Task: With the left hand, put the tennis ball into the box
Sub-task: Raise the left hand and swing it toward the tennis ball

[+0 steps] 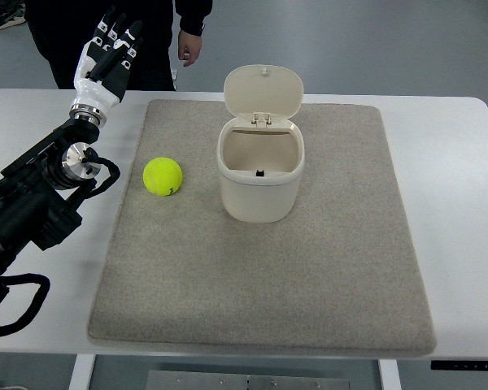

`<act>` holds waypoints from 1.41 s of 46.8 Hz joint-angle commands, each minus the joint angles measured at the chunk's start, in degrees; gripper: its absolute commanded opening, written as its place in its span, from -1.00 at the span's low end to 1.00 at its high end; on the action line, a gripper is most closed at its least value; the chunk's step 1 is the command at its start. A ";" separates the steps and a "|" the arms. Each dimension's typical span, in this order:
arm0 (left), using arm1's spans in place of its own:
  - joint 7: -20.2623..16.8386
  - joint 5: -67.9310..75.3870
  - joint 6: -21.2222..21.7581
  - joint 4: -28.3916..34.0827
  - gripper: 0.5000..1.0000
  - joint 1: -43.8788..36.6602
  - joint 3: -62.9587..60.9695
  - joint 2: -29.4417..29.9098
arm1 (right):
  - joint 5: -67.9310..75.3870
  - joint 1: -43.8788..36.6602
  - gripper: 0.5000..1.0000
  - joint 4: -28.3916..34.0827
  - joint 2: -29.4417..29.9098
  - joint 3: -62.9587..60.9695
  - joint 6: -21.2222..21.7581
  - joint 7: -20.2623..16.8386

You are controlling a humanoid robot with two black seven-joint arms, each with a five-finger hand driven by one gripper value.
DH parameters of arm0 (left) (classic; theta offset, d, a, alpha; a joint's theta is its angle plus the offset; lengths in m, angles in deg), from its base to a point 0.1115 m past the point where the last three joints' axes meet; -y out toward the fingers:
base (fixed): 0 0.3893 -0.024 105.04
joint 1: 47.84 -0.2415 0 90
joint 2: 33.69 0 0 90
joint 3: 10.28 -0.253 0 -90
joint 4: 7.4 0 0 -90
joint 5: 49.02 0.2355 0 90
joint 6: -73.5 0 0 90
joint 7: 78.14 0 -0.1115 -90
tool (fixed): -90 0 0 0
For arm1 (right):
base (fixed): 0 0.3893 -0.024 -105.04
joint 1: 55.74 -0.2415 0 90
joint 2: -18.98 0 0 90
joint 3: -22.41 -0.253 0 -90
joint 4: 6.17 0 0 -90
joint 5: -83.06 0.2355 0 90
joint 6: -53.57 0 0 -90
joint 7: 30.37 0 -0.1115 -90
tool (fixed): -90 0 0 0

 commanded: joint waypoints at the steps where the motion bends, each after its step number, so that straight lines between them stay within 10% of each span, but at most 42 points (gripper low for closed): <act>1: 0.01 0.00 0.00 0.01 0.94 0.01 0.00 0.00 | 0.00 0.00 0.60 0.00 0.00 0.00 -0.06 0.00; 66: 0.36 0.88 2.28 -1.75 0.94 2.74 -8.43 2.54 | 0.00 0.00 0.60 0.00 0.00 0.00 -0.06 0.00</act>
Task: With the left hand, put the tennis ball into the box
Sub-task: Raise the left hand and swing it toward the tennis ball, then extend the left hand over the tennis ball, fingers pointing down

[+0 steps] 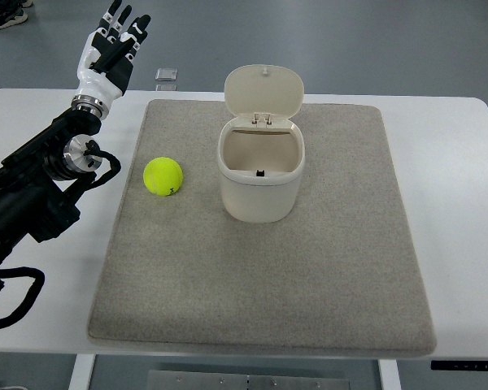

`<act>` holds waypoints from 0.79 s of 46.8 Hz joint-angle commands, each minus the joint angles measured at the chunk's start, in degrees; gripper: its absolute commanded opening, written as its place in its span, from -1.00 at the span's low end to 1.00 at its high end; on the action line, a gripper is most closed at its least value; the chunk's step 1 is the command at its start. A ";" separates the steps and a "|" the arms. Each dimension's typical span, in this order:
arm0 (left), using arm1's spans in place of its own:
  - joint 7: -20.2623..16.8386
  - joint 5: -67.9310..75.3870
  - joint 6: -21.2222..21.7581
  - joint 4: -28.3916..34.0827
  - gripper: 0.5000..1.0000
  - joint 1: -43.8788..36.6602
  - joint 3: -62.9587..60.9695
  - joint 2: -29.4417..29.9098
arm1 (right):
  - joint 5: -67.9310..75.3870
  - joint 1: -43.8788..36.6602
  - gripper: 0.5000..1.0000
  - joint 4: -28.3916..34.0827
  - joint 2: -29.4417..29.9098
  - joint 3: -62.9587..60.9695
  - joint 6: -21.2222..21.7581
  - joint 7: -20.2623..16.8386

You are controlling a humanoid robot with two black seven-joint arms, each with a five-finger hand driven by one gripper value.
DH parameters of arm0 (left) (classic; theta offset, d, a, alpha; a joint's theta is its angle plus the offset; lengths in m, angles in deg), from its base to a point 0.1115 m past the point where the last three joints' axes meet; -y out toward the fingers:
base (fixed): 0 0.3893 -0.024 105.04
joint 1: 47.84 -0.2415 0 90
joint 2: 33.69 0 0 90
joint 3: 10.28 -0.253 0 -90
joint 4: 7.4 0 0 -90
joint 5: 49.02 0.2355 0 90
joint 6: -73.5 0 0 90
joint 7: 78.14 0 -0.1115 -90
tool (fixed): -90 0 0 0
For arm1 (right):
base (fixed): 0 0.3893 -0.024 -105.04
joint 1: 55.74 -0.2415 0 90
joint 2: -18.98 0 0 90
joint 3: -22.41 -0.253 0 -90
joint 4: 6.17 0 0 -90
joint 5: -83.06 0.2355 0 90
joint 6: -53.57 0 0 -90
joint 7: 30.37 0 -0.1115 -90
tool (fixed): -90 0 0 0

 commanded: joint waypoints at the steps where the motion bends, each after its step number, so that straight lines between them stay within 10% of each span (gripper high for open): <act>1: 0.00 0.00 -0.32 -0.21 0.95 0.73 -4.01 1.58 | 0.00 0.00 0.60 0.00 0.00 0.00 0.01 0.00; 37: 1.49 -0.09 -0.67 -13.48 0.94 15.76 -48.40 20.31 | 0.00 0.00 0.61 0.00 0.00 0.00 0.01 0.00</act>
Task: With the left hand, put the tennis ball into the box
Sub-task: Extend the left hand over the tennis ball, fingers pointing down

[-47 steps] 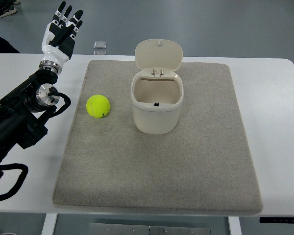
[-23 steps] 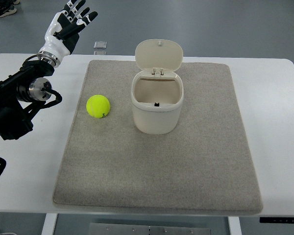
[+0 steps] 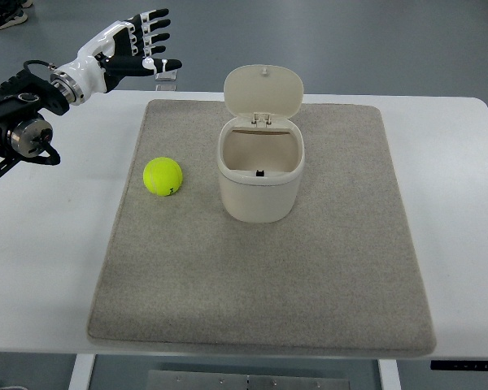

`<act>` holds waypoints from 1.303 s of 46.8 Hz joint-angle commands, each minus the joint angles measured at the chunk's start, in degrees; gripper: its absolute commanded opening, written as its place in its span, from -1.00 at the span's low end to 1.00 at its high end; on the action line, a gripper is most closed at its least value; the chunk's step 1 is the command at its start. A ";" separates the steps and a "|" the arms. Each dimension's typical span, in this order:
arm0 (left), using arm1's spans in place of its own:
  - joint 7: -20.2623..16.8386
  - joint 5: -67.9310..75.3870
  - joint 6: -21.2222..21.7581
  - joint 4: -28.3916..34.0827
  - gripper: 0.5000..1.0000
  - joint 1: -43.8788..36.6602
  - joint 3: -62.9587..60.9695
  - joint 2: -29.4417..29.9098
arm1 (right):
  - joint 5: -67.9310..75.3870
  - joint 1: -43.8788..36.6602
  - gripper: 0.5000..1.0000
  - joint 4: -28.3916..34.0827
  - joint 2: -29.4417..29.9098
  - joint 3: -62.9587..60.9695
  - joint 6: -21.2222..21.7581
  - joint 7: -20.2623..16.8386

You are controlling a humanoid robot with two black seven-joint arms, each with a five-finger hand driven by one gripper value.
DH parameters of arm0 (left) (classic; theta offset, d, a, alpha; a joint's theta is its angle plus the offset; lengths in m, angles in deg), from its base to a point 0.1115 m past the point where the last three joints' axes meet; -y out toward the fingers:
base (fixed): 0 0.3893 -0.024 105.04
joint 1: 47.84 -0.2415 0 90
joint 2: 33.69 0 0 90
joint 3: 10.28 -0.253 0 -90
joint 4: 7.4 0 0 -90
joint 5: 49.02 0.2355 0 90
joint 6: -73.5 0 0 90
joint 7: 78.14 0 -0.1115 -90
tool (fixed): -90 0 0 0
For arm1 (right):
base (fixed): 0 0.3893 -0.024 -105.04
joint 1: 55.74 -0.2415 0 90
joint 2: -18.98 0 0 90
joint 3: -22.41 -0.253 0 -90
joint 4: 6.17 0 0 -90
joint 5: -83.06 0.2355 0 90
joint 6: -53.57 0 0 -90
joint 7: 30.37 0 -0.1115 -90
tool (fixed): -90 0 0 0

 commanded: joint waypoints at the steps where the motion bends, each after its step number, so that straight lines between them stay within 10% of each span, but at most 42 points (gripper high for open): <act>1: 0.08 0.00 -0.12 0.02 0.94 1.04 -3.57 0.87 | 0.00 0.00 0.60 0.00 0.00 0.00 0.03 0.01; 61: -0.18 19.42 -6.98 -1.65 0.94 11.76 -22.82 5.70 | 0.00 0.00 0.61 0.00 0.00 0.00 0.03 0.01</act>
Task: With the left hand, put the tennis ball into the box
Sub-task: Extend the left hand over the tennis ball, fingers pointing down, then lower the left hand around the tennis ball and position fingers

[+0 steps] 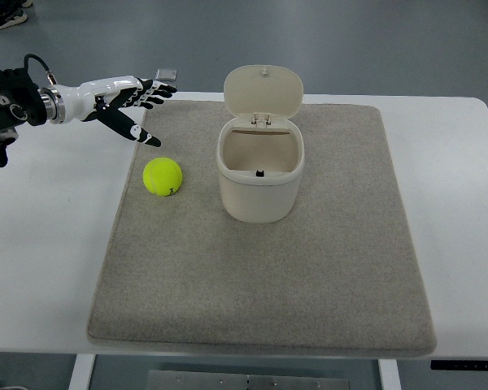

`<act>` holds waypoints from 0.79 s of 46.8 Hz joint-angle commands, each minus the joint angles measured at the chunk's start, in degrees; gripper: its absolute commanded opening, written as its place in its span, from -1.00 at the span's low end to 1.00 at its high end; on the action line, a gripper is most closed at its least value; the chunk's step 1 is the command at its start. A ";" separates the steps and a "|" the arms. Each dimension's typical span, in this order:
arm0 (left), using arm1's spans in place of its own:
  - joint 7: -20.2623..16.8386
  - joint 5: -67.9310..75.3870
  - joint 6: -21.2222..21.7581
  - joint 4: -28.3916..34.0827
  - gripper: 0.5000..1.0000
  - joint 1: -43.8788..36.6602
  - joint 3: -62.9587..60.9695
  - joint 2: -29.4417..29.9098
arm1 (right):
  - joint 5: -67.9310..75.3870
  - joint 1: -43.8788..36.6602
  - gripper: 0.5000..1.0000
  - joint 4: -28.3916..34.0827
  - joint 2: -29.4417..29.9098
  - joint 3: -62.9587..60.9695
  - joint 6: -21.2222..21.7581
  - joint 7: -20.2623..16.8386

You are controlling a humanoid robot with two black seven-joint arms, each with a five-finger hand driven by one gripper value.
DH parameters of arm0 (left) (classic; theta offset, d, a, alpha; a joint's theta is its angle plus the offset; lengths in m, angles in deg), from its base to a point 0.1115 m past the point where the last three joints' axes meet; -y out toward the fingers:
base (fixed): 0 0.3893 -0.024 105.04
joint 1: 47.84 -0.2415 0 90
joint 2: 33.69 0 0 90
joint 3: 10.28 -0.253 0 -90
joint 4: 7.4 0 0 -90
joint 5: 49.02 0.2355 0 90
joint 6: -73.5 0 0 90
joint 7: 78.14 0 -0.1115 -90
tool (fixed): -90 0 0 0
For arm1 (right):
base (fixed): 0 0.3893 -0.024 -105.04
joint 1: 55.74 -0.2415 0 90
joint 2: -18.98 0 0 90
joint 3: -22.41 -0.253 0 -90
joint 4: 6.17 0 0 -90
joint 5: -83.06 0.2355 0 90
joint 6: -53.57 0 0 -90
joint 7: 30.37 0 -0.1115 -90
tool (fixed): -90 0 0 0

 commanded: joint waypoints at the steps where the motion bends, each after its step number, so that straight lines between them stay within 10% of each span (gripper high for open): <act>1: 0.01 1.96 -1.10 0.08 0.93 0.87 0.03 0.97 | 0.00 0.00 0.60 0.00 0.00 0.00 0.05 0.00; 37: -0.43 15.84 -3.48 -5.19 0.93 2.10 0.12 2.82 | 0.00 0.00 0.60 0.00 0.00 0.00 0.05 0.00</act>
